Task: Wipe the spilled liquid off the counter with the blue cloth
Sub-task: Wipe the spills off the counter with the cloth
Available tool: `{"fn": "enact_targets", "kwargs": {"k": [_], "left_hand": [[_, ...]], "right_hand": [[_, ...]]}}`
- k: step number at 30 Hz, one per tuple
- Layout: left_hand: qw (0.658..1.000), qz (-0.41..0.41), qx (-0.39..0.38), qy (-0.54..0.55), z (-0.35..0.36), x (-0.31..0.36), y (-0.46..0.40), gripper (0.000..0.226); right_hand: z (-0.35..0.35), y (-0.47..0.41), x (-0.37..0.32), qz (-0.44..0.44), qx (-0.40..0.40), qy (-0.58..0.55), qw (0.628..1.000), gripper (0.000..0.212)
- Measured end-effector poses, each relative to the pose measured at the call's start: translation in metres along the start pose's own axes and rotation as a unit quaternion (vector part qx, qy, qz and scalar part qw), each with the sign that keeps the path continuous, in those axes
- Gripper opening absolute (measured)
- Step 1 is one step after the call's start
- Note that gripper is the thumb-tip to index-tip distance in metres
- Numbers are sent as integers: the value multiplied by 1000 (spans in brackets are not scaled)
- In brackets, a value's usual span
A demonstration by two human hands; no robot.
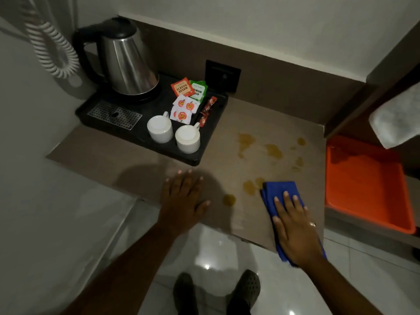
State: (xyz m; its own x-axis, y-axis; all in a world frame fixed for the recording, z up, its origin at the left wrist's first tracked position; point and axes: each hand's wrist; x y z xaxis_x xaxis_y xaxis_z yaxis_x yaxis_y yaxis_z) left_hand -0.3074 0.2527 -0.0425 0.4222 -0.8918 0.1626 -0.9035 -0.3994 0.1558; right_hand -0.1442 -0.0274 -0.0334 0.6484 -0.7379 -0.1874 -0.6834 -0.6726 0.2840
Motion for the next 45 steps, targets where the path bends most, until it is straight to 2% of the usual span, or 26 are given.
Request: {"fn": "enact_targets", "kwargs": {"k": [3,6,8,9,11,13,15,16,18,20,23,24,26,29,32,34,36,40,42,45], "left_hand": [[999,-45,-16,11,0,-8,-4,87],[996,-88,-26,18,2,-9,-10,98],[992,-121,-22,26,3,-7,-14,102],[989,-140,-20,31,3,-5,-16,103],[982,-181,-11,53,3,-1,-20,104],[969,-232,4,89,0,1,-26,108],[957,-268,12,112,-3,-2,-31,114],[954,-275,14,116,-5,-5,-32,116],[955,-273,21,115,-6,-11,-32,116],[958,-266,25,106,-5,-15,-31,115],[959,-266,27,91,-2,-15,-32,115],[959,-267,32,91,-1,-15,-32,115],[959,-266,37,88,-1,-14,-33,114],[961,-260,39,83,0,-16,-33,113],[961,-260,37,85,0,-16,-33,114],[960,-262,36,86,0,-17,-33,114],[960,-263,43,90,1,-17,-33,114],[959,-265,49,91,3,-17,-35,116],[959,-267,50,85,2,-17,-34,115],[959,-271,40,77,2,-18,-35,117]], "right_hand": [[-7,9,28,-9,-12,19,1000,59],[-18,-26,20,106,14,-10,994,64],[-21,-52,-9,197,29,-44,979,61],[-21,-61,-25,213,27,-59,975,60],[-14,-62,-50,151,26,-52,987,59],[-4,-42,-55,25,4,-18,1000,59],[-2,-16,-31,-57,-20,14,998,58],[-4,-8,-11,-69,-22,23,997,58],[-11,-5,26,-33,-13,19,999,59],[-18,-18,41,46,10,0,999,60],[-23,-52,11,173,34,-35,984,59],[-23,-61,-7,186,35,-53,981,58],[-17,-68,-46,130,26,-64,989,58],[2,-45,-83,-30,-4,4,1000,57],[-2,-23,-43,-126,-38,60,989,56],[-11,-20,0,-94,-34,46,994,57],[-20,-28,20,-10,-12,16,1000,60],[-16,-65,-37,161,39,-30,986,59],[-11,-72,-81,133,28,-29,990,58],[3,-51,-118,-69,-1,46,997,56]]}}
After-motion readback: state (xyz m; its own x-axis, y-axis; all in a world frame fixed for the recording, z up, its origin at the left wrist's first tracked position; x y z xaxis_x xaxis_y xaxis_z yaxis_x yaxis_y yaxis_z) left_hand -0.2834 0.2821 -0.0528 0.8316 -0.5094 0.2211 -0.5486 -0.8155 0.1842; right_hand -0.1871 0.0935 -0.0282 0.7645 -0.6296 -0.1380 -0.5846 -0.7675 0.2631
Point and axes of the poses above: each hand's wrist, its own y-axis away from the middle knuckle, its own z-axis out of the palm, x = y × z, and after that the axes turned 9 degrees about -x, right-handed
